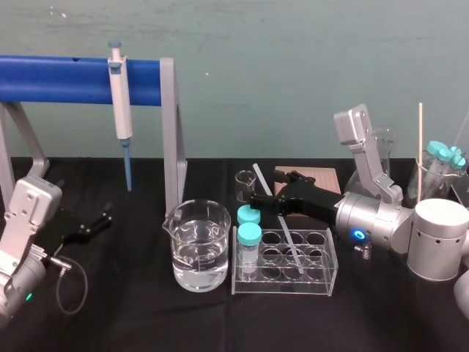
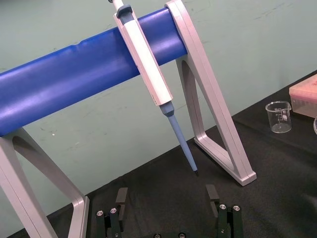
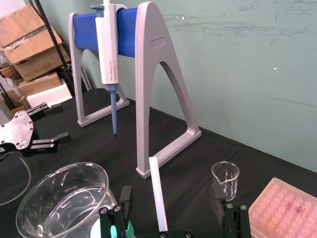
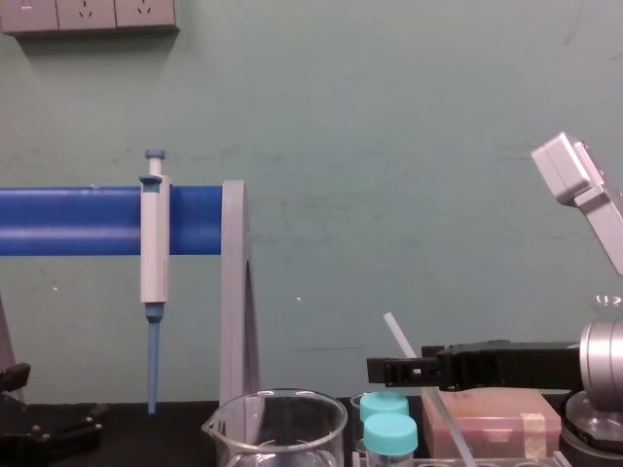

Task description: Pick up the stirring rod with one hand, then place it down.

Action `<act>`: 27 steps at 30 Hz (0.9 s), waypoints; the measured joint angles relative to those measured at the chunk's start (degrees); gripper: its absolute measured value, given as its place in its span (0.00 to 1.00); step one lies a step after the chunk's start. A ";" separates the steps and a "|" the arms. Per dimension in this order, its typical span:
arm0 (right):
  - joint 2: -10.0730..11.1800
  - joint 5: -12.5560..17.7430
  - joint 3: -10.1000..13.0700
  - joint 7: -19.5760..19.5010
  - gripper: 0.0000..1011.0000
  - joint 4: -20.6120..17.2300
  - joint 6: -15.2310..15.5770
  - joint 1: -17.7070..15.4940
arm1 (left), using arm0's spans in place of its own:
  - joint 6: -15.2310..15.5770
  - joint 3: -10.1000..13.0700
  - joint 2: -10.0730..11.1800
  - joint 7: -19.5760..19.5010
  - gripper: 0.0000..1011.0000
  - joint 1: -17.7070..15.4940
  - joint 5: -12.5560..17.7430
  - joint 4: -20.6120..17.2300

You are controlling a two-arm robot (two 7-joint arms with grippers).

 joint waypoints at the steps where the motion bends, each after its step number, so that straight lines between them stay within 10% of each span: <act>1: 0.00 0.02 0.01 0.00 0.99 0.00 0.00 0.00 | 0.00 0.00 0.00 0.00 0.99 0.00 0.00 0.00; 16: 0.03 0.23 0.12 0.00 0.85 -0.07 0.01 -0.03 | 0.00 0.00 0.00 0.00 0.99 0.00 0.00 0.00; 27: 0.03 0.35 0.16 0.02 0.48 -0.11 0.02 -0.04 | 0.00 0.00 0.00 0.00 0.99 0.00 0.00 0.00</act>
